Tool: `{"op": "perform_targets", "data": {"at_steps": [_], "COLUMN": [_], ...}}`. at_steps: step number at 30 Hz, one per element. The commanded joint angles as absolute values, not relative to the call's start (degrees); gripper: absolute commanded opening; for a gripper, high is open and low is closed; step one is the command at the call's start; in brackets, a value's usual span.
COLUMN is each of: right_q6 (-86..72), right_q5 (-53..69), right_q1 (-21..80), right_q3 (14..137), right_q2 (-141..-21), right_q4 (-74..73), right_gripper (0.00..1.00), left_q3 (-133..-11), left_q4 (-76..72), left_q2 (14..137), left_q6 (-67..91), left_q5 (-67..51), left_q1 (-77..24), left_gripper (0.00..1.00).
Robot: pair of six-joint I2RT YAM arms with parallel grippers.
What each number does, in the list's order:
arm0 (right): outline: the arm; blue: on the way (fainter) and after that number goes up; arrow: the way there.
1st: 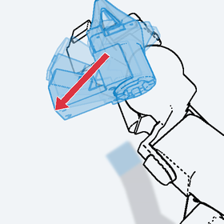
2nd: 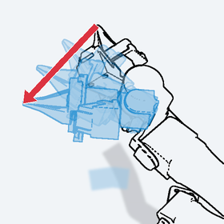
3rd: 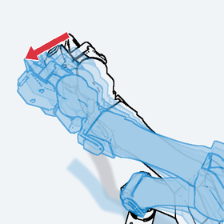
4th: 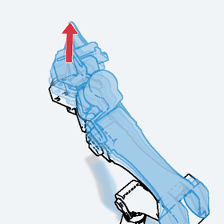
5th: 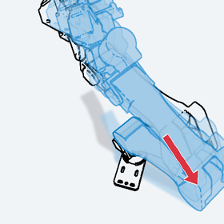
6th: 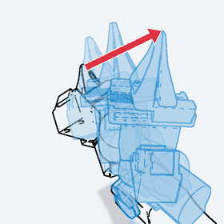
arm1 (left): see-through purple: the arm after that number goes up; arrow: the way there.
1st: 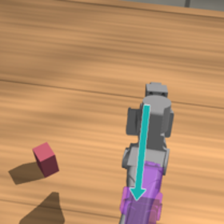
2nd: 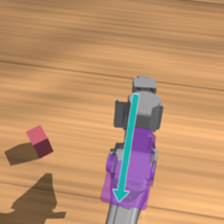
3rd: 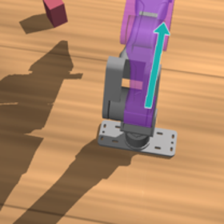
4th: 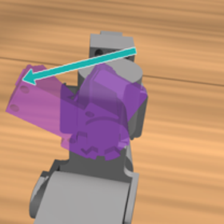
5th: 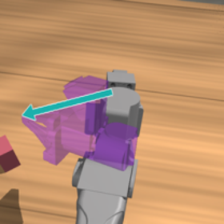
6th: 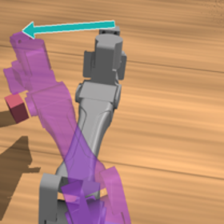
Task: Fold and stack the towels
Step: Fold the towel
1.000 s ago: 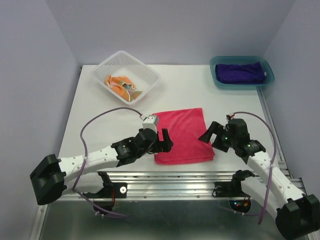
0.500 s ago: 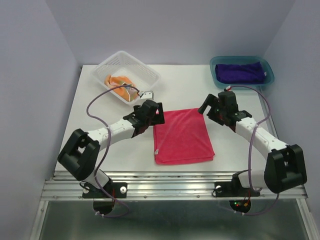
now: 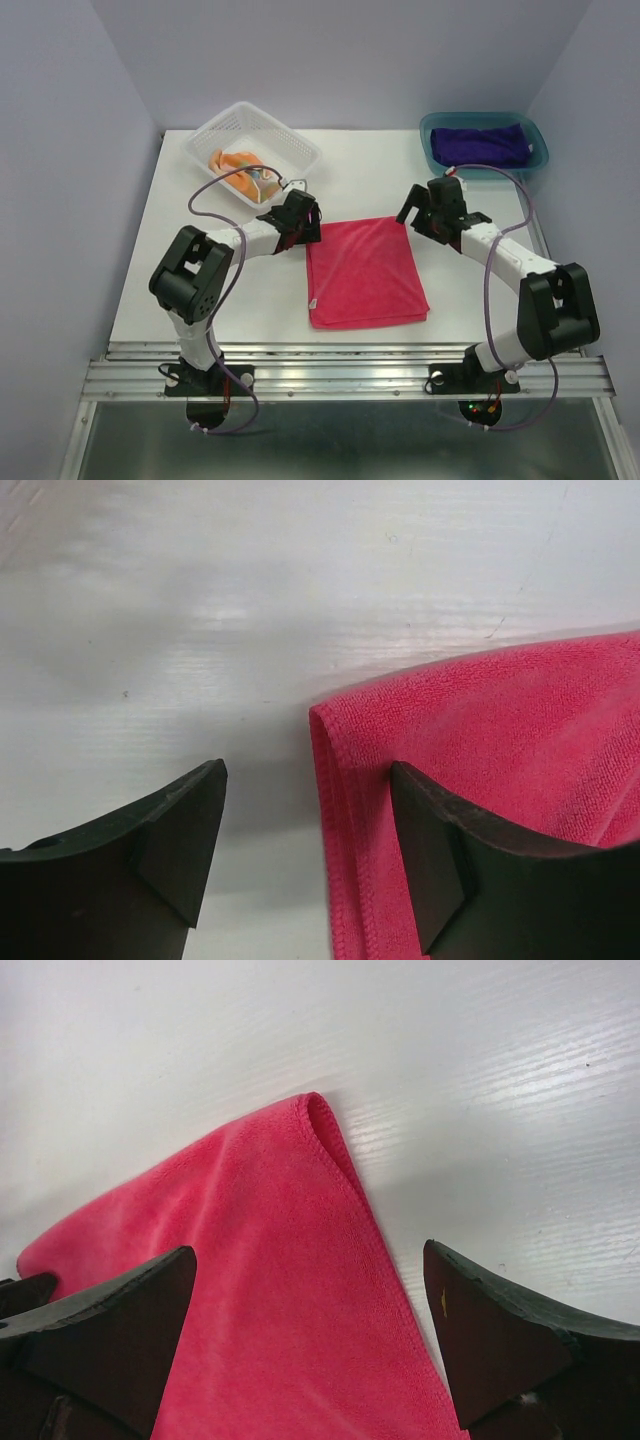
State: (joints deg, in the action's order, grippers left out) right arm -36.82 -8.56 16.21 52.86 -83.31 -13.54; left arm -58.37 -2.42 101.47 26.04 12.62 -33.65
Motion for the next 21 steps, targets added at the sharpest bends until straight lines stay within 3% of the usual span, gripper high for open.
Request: {"op": "perform_targets", "data": {"at_steps": [1,6,9,13,14,16,21], "right_q6": [-35.7,-35.2,-34.8,-33.4,-32.8,-32.1,-30.3], "right_q5": [-9.9,-9.7,-9.5,-8.9,-8.3,-7.9,-7.0], "right_q1": [16.3,16.1,15.7,15.0,14.8,14.2,13.5], "right_q3": [55.6,55.9,56.2,57.6,57.7,58.7,60.9], "right_q2": [-85.0,-88.1,-89.0,-91.3,-92.4,-93.5,-97.8], "right_q4": [-9.9,-9.7,-8.9,-7.5,-6.6,-6.0,-5.3], "right_gripper": [1.0,1.0,1.0,0.99,0.97,0.95,0.89], "left_q3": [-62.1,-63.5,-63.4,-63.1,-63.4,-63.7,-63.8], "left_q4": [-4.5,-5.2,-5.9,-6.9,-7.0,-6.8,-6.5], "left_q2": [102.8,104.1,104.6,105.6,106.4,107.1,107.6], "left_q6": [23.9,22.9,22.2,21.4,20.8,20.7,20.7], "left_q5": [10.6,9.8,8.6,6.8,5.8,5.7,6.2], "left_q1": [-32.8,-32.4,-32.3,-32.3,-32.3,-32.3,-32.1], "left_gripper": [0.75,0.67,0.55,0.3,0.19,0.05,0.0]}}
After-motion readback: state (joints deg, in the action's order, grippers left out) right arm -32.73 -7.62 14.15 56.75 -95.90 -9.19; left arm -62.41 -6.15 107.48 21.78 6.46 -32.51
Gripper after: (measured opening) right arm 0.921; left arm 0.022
